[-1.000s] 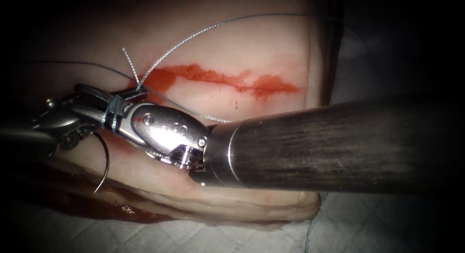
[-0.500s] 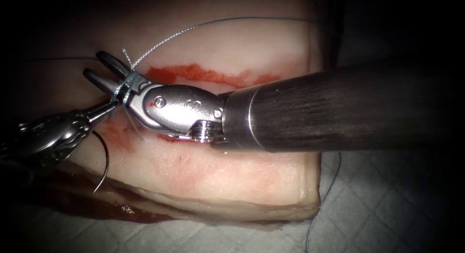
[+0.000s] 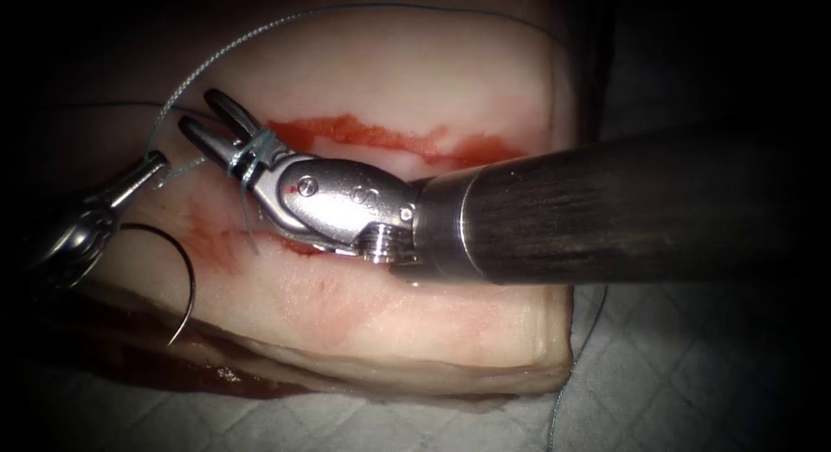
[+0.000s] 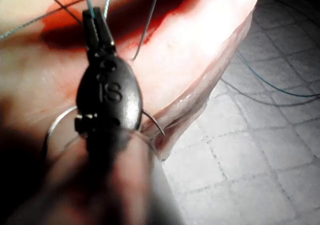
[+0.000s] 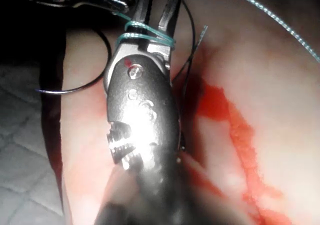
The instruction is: Wound Closure
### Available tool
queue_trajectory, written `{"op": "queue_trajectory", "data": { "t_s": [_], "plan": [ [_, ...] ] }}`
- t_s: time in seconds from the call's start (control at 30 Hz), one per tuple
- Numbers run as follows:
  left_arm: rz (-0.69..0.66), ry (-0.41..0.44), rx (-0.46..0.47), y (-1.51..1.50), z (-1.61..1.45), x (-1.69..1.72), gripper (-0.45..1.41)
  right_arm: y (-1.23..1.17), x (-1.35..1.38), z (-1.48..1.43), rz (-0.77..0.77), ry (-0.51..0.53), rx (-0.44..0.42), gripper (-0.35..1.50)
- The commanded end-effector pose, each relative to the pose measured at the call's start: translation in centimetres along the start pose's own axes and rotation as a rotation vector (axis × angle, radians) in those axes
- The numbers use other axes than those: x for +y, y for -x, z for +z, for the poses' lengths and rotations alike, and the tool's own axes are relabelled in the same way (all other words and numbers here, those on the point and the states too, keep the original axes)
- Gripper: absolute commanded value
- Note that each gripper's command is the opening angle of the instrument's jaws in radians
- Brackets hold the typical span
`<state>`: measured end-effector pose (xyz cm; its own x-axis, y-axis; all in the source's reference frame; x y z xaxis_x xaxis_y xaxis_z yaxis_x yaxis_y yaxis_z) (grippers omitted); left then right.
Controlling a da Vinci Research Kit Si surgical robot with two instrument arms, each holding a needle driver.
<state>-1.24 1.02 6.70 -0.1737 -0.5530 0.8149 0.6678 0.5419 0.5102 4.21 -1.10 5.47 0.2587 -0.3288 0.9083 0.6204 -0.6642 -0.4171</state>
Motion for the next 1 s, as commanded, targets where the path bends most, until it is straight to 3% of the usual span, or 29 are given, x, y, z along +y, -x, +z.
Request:
{"op": "queue_trajectory", "data": {
  "t_s": [0.03, 0.3, 0.5, 0.8, 1.0],
  "plan": [
    [0.002, -0.005, 0.001, -0.07, 0.04, -0.03, -0.45, -0.07, 0.03, 0.06, 0.020, -0.019, 0.005, 0.26],
    [0.025, -0.036, 0.001, -0.15, 0.02, -0.14, -0.45, -0.10, -0.04, 0.07, 0.060, -0.111, 0.019, 0.26],
    [0.056, -0.047, 0.002, -0.17, 0.03, -0.23, -0.45, -0.18, -0.03, 0.04, 0.075, -0.131, 0.025, 0.24],
    [0.104, -0.055, -0.003, -0.28, 0.06, -0.20, -0.45, -0.39, 0.06, -0.04, 0.074, -0.134, 0.114, 0.22],
    [0.144, -0.059, -0.006, -0.36, 0.07, -0.14, -0.45, -0.38, 0.12, -0.06, 0.089, -0.137, 0.131, 0.19]
  ]
}}
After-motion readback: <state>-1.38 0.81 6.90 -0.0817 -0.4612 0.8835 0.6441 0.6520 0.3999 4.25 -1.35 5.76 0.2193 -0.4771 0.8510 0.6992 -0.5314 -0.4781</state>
